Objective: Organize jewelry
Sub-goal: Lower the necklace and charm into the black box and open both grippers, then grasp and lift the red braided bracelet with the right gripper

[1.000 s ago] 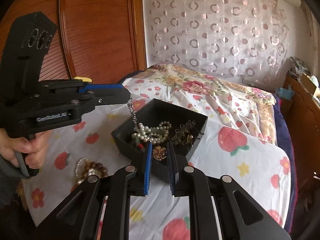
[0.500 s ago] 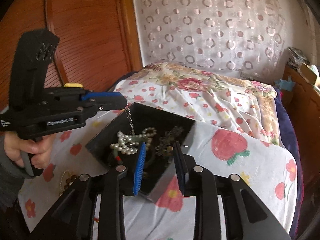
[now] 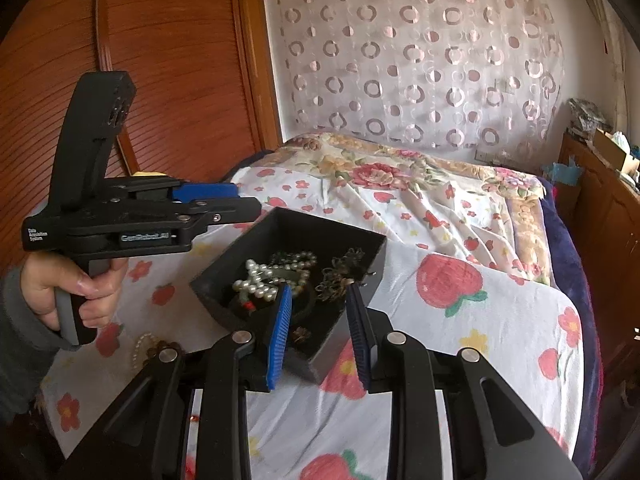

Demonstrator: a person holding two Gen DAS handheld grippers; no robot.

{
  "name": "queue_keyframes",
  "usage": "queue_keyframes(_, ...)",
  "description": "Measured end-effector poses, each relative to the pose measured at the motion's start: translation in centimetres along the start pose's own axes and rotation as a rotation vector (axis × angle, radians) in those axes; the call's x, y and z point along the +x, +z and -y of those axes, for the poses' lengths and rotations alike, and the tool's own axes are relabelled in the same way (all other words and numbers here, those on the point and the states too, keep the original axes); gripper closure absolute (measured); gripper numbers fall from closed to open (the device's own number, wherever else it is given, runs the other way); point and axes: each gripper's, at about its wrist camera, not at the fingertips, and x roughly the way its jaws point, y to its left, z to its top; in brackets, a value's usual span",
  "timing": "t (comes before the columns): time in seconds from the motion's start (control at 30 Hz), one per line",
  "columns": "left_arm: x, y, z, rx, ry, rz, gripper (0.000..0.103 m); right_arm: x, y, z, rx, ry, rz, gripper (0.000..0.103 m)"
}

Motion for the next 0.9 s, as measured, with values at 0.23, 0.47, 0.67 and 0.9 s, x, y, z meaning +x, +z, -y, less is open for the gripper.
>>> queue_keyframes(0.23,-4.8,-4.0,-0.1,-0.029,0.043,0.018,0.02,-1.7,-3.3,-2.9,-0.023,0.016,-0.04,0.072)
queue_keyframes(0.47,-8.5,-9.2,-0.7,-0.067,0.058,-0.003,0.017,-0.7,-7.7,-5.4,-0.031,0.027,-0.16,0.072)
queue_keyframes(0.67,-10.8,-12.4,-0.6,-0.084,0.07,-0.016,0.017,-1.7,-9.3,-7.3,-0.039,0.045,-0.179,0.072)
queue_keyframes(0.9,-12.8,-15.2,0.2,-0.084,0.07,-0.026,0.017,-0.9,-10.2,-9.7,-0.078,0.091,-0.226,0.072)
